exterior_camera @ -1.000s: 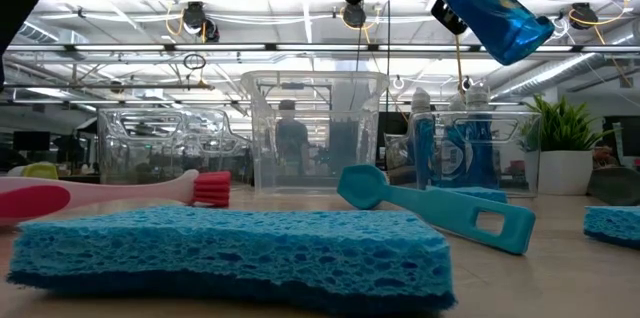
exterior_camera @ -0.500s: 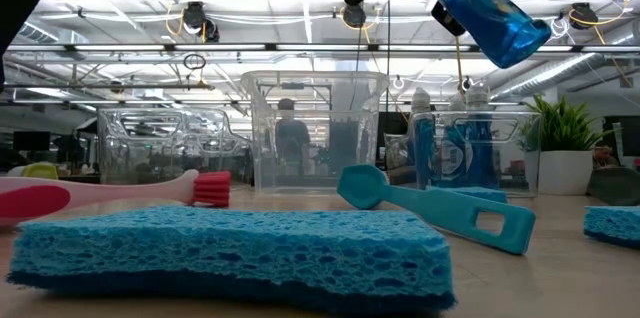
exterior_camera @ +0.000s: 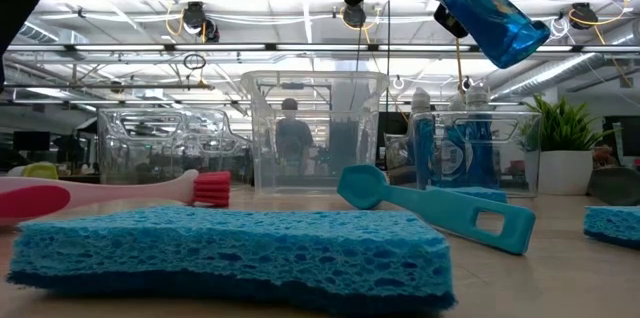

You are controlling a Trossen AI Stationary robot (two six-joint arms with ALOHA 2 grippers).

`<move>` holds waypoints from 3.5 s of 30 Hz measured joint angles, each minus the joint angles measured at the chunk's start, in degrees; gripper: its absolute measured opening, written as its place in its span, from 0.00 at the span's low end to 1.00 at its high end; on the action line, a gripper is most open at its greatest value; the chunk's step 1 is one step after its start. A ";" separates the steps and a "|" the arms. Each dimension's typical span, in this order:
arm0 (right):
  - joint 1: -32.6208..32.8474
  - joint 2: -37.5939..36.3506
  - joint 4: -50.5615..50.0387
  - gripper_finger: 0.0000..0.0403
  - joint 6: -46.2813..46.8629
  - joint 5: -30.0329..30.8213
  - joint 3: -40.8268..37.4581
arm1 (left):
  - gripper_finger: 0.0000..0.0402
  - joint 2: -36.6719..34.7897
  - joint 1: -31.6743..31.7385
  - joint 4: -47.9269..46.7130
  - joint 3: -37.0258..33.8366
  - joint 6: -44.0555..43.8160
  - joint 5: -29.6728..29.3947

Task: Pick & Place Kitchen Sink Supplies
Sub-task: Put the blue dishwashing liquid bottle into the right transparent bin

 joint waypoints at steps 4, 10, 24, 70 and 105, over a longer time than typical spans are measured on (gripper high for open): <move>0.00 -0.02 -0.56 0.55 0.58 -0.80 -0.04 | 0.35 -0.02 -0.12 -0.20 0.00 0.02 0.10; 0.02 -0.28 -0.52 0.52 0.39 -1.03 -0.04 | 0.35 -0.03 -0.25 -0.02 0.00 -0.04 0.48; 0.07 -0.28 0.73 0.41 0.41 -1.30 -0.07 | 0.35 -0.13 -0.47 0.35 0.00 -0.24 0.81; 0.07 -0.33 2.32 0.40 1.51 -4.01 -0.09 | 0.35 -0.13 -0.54 2.12 0.00 -0.68 1.14; -2.06 -0.26 2.34 0.37 0.13 -3.77 -0.04 | 0.46 -0.09 -0.14 4.48 0.00 0.50 -3.06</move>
